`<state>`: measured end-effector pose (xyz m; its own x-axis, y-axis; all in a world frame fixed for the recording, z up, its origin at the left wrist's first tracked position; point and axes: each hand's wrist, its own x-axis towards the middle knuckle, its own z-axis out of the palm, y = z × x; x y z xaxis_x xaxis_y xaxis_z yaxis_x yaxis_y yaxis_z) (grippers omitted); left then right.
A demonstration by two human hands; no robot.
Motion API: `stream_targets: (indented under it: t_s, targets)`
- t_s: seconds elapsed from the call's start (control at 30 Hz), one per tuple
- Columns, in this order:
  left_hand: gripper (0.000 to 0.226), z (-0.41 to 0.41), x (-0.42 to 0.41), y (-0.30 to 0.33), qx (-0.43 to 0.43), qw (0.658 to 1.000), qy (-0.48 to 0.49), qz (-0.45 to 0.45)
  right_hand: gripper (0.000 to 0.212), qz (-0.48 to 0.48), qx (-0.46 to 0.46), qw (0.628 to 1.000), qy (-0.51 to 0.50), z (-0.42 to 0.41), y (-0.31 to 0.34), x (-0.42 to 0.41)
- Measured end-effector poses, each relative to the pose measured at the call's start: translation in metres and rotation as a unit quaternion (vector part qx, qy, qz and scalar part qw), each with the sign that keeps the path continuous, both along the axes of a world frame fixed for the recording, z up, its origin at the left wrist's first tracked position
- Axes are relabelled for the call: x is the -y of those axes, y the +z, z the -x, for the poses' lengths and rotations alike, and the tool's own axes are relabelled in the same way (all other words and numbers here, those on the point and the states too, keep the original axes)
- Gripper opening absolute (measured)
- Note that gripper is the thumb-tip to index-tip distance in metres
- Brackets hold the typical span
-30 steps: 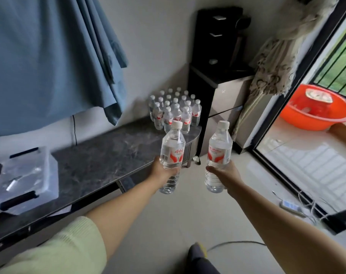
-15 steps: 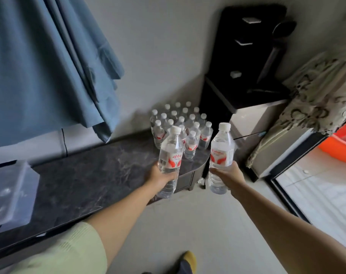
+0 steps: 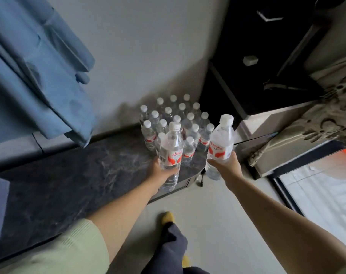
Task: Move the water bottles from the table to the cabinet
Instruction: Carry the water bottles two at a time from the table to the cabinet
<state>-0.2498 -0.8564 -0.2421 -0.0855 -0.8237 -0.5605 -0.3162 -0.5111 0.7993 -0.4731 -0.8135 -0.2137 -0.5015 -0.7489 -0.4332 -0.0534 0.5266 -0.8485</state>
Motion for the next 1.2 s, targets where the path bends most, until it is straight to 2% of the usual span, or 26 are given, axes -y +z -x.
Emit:
stream_targets:
  t_s: [0.17,0.27,0.4,0.57,0.77,0.87,1.07,1.2]
  targets:
    - [0.054,0.019,0.038,-0.028,-0.009,0.999,0.031,0.000,0.070,-0.022,0.011,1.000,0.013,0.014,-0.033,0.038]
    - [0.067,0.031,0.052,-0.056,-0.001,0.999,0.042,-0.015,0.076,-0.048,0.022,0.999,0.009,0.021,-0.070,0.053]
    - [0.090,0.047,0.063,-0.101,-0.002,0.998,0.058,-0.015,0.068,-0.067,0.036,0.997,0.004,0.021,-0.110,0.069]
    - [0.080,0.068,0.064,-0.155,0.024,0.993,0.104,0.048,0.065,-0.044,0.039,0.998,-0.003,0.024,-0.160,0.097]
    - [0.062,0.082,0.071,-0.198,0.029,0.974,0.205,0.091,0.062,-0.002,0.015,1.000,0.001,0.023,-0.221,0.127]
    - [0.069,0.084,0.074,-0.217,0.054,0.974,0.195,0.101,0.061,-0.004,0.001,1.000,0.020,0.026,-0.240,0.128]
    - [0.058,0.084,0.071,-0.245,0.105,0.973,0.175,0.106,0.072,-0.048,-0.042,0.994,0.093,0.038,-0.266,0.119]
    - [0.056,0.078,0.075,-0.253,0.117,0.981,0.139,0.074,0.063,-0.074,-0.062,0.988,0.123,0.045,-0.262,0.118]
